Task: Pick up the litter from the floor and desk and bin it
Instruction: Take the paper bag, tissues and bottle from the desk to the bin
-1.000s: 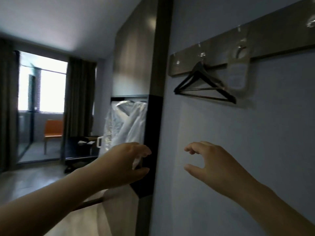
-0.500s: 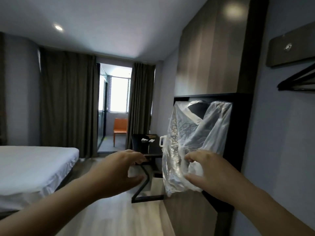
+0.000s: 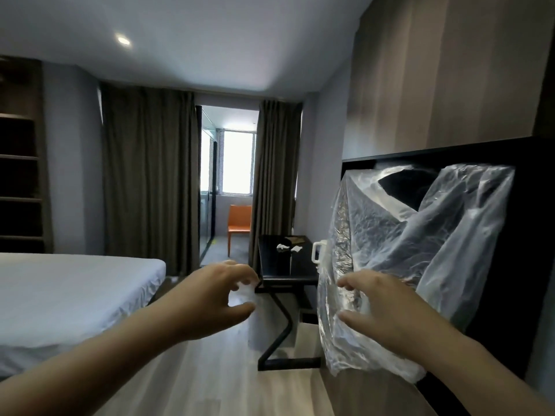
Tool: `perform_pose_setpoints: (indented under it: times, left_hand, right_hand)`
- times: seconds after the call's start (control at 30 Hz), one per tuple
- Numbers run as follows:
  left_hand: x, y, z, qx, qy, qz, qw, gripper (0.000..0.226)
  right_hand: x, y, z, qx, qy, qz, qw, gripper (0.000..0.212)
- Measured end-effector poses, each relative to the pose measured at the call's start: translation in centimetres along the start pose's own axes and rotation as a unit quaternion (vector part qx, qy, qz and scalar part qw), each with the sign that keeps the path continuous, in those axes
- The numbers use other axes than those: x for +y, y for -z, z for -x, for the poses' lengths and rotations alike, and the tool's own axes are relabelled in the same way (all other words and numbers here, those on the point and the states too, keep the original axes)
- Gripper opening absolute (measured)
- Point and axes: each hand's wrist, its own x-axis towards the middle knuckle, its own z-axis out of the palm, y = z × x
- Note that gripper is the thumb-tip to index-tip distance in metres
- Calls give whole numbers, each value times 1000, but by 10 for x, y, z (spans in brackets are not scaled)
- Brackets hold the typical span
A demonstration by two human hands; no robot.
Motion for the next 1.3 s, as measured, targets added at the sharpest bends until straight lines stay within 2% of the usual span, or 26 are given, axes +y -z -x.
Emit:
perform_pose_setpoints:
  times: [0.33, 0.8, 0.93, 1.3]
  left_hand:
    - [-103, -58, -121, -20, 25, 2, 999, 44]
    - [-357, -102, -283, -13, 24, 43, 999, 41]
    - [-416, -134, -321, -40, 25, 64, 997, 40]
    - [-553, -212, -477, -76, 25, 49, 996, 41]
  right_hand:
    - [50, -82, -147, -46, 15, 3, 999, 47]
    - [21, -217, -397, -69, -11, 14, 997, 46]
    - [23, -256, -455, -93, -28, 7, 995, 43]
    - [89, -360, -627, -83, -65, -21, 994, 42]
